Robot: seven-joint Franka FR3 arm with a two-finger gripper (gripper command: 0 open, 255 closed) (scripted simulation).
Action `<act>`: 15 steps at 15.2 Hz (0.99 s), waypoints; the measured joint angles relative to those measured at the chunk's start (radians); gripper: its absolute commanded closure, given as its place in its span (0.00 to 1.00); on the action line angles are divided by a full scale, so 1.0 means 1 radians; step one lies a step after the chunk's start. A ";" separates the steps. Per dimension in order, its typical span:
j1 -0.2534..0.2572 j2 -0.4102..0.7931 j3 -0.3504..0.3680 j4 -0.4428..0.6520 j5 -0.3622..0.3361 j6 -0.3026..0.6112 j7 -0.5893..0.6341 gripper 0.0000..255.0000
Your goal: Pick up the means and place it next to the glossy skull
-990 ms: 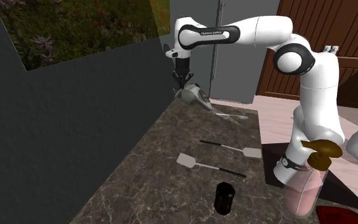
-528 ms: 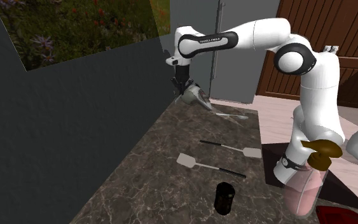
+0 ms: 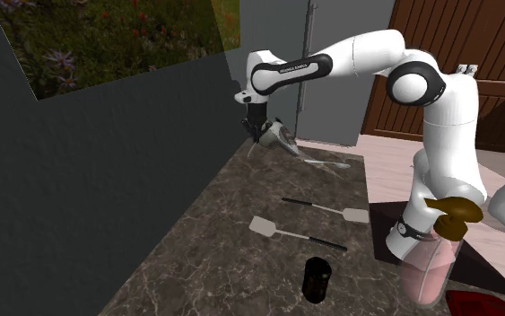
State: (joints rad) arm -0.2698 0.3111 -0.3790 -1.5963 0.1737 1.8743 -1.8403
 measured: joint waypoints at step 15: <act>-0.002 0.051 0.012 -0.121 0.031 0.178 -0.027 1.00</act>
State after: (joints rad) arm -0.2718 0.3617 -0.3674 -1.7170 0.2047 2.0521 -1.8669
